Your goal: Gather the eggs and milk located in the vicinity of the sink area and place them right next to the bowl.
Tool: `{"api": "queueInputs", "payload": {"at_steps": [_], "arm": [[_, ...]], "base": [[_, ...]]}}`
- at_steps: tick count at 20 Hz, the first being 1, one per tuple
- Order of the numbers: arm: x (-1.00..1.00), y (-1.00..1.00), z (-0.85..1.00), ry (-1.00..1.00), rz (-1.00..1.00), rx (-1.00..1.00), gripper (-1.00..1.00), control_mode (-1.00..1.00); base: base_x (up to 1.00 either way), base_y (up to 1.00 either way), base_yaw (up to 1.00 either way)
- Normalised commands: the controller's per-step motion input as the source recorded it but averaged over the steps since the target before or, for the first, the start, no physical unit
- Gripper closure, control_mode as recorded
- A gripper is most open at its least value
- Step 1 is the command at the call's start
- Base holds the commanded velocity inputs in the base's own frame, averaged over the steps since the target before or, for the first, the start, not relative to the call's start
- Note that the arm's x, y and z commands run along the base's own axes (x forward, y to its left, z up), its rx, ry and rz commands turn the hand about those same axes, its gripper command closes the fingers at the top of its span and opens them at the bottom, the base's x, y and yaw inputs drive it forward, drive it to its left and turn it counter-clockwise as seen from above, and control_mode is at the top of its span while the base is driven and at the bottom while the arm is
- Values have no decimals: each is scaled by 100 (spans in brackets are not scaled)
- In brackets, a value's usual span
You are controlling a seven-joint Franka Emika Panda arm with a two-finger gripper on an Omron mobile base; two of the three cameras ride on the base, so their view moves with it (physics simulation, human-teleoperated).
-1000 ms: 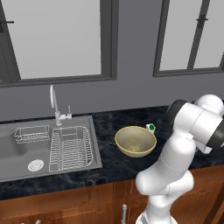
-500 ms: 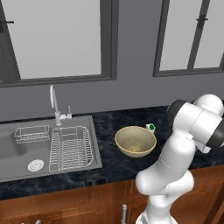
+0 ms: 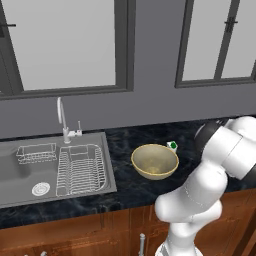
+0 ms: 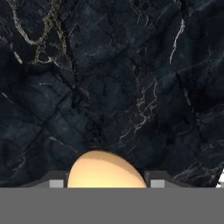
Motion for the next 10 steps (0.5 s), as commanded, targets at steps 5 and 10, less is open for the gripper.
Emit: {"api": "queueInputs", "payload": {"at_steps": [5,10], "arm": [[-26,36,4,-2,0,0,100,-100],[-3,27,25,0,-2,0,100,-100]], "base": [[0,0,0],[0,0,0]]}}
